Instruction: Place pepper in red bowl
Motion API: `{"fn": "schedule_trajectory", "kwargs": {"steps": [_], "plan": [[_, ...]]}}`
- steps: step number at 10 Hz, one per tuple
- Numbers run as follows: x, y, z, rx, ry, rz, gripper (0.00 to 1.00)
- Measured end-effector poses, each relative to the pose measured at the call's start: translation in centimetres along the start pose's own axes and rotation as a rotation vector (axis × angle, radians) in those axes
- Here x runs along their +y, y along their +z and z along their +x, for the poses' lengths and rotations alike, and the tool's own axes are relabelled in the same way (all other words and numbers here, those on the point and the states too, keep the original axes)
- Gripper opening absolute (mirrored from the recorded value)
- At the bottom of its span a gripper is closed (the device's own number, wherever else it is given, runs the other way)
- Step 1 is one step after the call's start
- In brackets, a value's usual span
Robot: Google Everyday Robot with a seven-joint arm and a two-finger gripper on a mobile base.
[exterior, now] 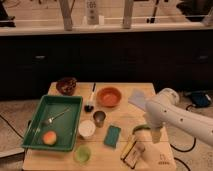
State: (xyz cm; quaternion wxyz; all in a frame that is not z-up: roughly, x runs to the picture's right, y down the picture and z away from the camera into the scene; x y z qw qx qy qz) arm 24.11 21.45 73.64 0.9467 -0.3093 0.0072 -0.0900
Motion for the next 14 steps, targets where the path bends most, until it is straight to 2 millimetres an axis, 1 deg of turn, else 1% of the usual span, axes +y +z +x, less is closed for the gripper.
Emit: {"fn": "schedule_trajectory", "kwargs": {"steps": [14], "plan": [[0.1,3.2,-1.1,-0.042,-0.056,-0.001,0.8]]}}
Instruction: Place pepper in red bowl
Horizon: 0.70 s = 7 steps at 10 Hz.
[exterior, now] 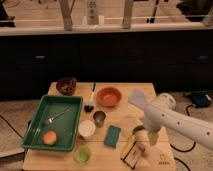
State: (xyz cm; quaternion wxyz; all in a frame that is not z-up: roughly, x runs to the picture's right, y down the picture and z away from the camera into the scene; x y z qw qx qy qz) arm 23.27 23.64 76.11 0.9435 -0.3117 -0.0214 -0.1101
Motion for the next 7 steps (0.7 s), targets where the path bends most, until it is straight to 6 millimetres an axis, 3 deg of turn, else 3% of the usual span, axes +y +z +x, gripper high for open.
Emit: {"fn": "schedule_trajectory", "kwargs": {"steps": [7], "plan": [[0.6,2.0,-0.7,-0.002,-0.065,-0.012,0.8]]}}
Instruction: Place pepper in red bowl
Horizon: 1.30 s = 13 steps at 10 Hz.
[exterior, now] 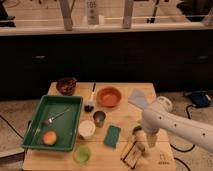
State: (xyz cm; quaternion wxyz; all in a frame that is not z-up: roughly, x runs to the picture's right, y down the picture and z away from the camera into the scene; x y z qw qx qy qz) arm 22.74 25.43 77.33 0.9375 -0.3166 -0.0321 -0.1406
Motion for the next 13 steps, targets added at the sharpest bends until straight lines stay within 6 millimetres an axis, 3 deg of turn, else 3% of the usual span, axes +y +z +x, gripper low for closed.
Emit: {"fn": "schedule_trajectory", "kwargs": {"steps": [13], "plan": [[0.9,1.6,-2.0,-0.011,-0.094,-0.028,0.8]]}}
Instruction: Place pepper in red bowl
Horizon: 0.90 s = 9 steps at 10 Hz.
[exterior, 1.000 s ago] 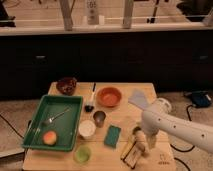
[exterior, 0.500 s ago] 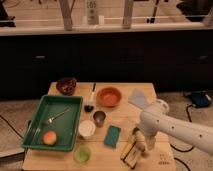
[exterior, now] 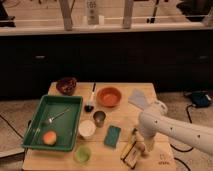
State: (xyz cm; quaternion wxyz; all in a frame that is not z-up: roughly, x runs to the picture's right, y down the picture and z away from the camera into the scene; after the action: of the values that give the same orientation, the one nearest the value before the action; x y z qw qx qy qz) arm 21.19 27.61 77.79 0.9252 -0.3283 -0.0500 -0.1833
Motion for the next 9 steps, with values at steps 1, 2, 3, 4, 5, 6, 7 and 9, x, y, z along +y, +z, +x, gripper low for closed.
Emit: {"fn": "schedule_trajectory", "kwargs": {"steps": [1,2,3,4,5,6,7,9], "plan": [[0.0,0.0,-0.1,0.0,-0.003,-0.001,0.8],[0.0,0.1,-0.3,0.0,-0.009,-0.003,0.8],[0.1,0.1,-0.3,0.0,-0.012,-0.004,0.8],[0.1,0.2,-0.4,-0.002,-0.014,-0.005,0.8],[0.2,0.2,-0.5,-0.004,-0.015,-0.007,0.8],[0.2,0.2,-0.5,-0.005,-0.015,-0.007,0.8],[0.3,0.3,-0.6,-0.007,-0.012,-0.009,0.8],[0.0,0.2,0.7,-0.003,0.014,0.007,0.8]]}}
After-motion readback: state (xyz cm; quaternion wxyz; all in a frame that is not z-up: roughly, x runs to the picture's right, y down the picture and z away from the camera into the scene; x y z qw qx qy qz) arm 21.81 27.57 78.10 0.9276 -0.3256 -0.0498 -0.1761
